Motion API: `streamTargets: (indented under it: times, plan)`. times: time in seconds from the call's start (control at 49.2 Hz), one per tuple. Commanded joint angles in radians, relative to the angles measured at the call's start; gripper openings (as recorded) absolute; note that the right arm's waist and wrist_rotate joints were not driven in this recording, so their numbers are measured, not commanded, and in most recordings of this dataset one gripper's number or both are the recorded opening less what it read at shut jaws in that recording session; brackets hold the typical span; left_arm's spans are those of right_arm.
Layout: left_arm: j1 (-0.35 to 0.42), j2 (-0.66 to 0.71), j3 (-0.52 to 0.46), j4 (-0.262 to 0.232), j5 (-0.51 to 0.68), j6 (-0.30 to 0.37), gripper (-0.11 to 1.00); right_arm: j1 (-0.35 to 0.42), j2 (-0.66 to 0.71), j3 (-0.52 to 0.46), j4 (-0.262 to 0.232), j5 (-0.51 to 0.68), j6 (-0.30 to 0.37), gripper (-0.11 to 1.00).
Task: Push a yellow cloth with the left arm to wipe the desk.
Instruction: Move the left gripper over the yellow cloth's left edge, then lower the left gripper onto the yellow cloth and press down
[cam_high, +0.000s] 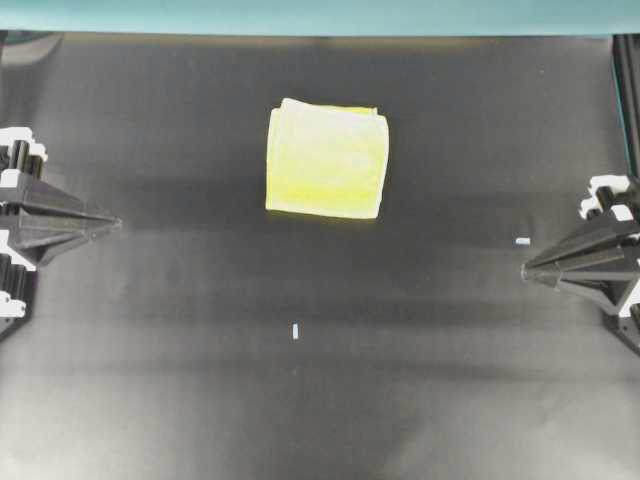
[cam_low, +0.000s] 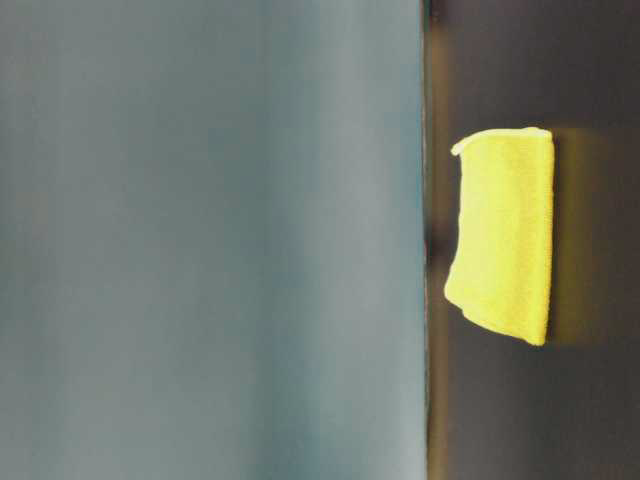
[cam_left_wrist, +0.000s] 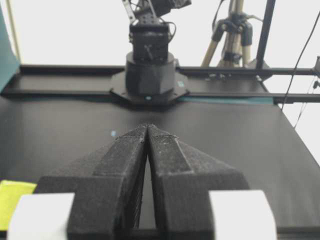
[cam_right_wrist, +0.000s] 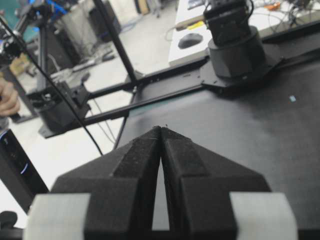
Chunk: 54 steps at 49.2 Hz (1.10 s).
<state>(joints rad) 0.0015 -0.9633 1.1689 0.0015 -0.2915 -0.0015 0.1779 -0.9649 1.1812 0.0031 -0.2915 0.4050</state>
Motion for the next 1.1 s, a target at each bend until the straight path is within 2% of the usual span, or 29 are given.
streamTargets:
  times: [0.0, 0.061, 0.163, 0.427, 0.671, 0.732, 0.793, 0.997, 1.037, 1.078]
  plan:
    - [0.0, 0.057, -0.008, 0.041, -0.002, -0.009, 0.06, 0.0, 0.011, -0.011, 0.0, -0.006, 0.0, 0.03]
    - [0.009, 0.115, -0.015, 0.041, -0.003, -0.009, 0.09, 0.0, 0.017, -0.008, 0.0, -0.003, 0.0, 0.04]
    - [0.034, 0.21, -0.037, 0.041, -0.006, -0.009, 0.0, 0.0, 0.037, -0.005, 0.0, 0.008, 0.0, 0.0]
    - [0.195, 0.439, -0.112, 0.041, -0.055, -0.009, 0.0, -0.002, 0.055, 0.0, 0.0, 0.014, 0.0, 0.0]
    - [0.285, 0.687, -0.249, 0.041, -0.104, -0.011, 0.02, 0.0, 0.055, 0.0, 0.0, 0.023, 0.0, 0.0]
    - [0.299, 0.759, -0.291, 0.041, -0.117, -0.012, 0.1, 0.0, 0.055, 0.0, 0.0, 0.023, -0.002, 0.0]
    - [0.31, 0.825, -0.342, 0.041, -0.118, -0.012, 0.23, 0.0, 0.055, 0.0, 0.0, 0.023, -0.002, 0.0]
    - [0.345, 1.043, -0.488, 0.041, -0.117, -0.011, 0.8, 0.0, 0.054, 0.002, 0.0, 0.025, 0.0, 0.0]
    - [0.356, 1.085, -0.511, 0.041, -0.117, -0.011, 0.86, 0.0, 0.055, 0.002, 0.0, 0.026, -0.002, 0.0]
    - [0.367, 1.123, -0.534, 0.041, -0.117, -0.011, 0.87, 0.0, 0.055, 0.002, 0.0, 0.028, -0.002, 0.0]
